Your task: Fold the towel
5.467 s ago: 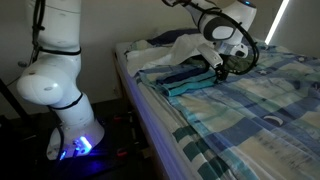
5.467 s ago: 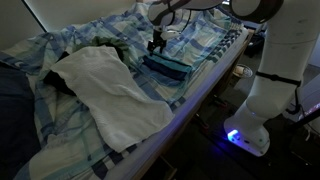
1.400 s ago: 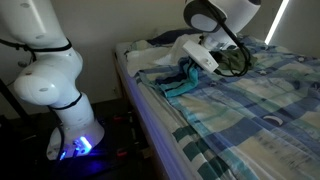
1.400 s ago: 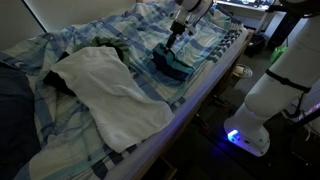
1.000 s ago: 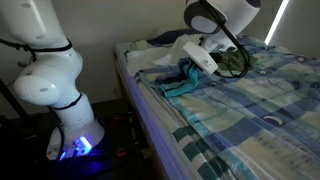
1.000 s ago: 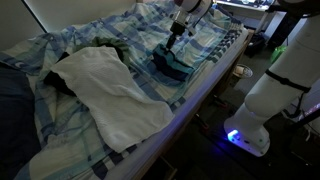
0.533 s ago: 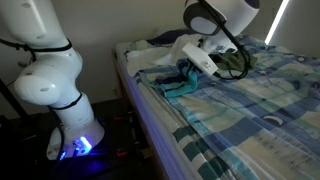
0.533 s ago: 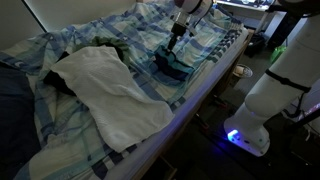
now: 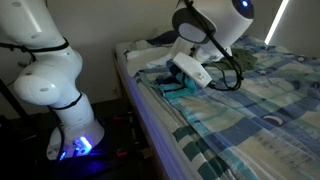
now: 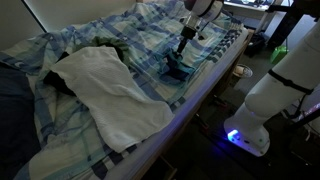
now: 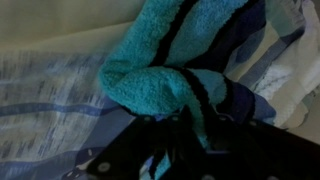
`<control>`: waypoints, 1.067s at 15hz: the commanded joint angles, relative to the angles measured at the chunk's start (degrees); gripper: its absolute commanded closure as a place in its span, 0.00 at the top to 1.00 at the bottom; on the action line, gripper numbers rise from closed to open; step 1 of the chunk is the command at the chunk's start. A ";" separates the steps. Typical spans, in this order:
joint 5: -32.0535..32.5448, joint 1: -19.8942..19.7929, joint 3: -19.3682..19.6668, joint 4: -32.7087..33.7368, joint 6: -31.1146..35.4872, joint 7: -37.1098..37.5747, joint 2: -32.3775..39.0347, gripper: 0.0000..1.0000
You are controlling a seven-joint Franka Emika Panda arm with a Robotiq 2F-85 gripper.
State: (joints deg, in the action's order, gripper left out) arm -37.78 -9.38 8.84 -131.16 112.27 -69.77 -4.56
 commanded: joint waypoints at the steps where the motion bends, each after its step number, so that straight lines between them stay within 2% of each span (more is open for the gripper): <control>1: 0.95 -0.15 1.54 -5.80 0.45 -2.98 -6.79 0.03; 4: 0.38 0.15 2.66 -7.27 0.34 -4.70 -8.83 0.03; 8: -0.60 0.52 3.74 -7.79 -0.25 -8.04 -7.23 0.03; 16: 0.17 0.01 4.25 -10.40 -0.64 -7.60 -6.58 0.03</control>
State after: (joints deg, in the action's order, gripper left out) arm -37.76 -9.29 12.32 -140.22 112.18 -76.44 -10.55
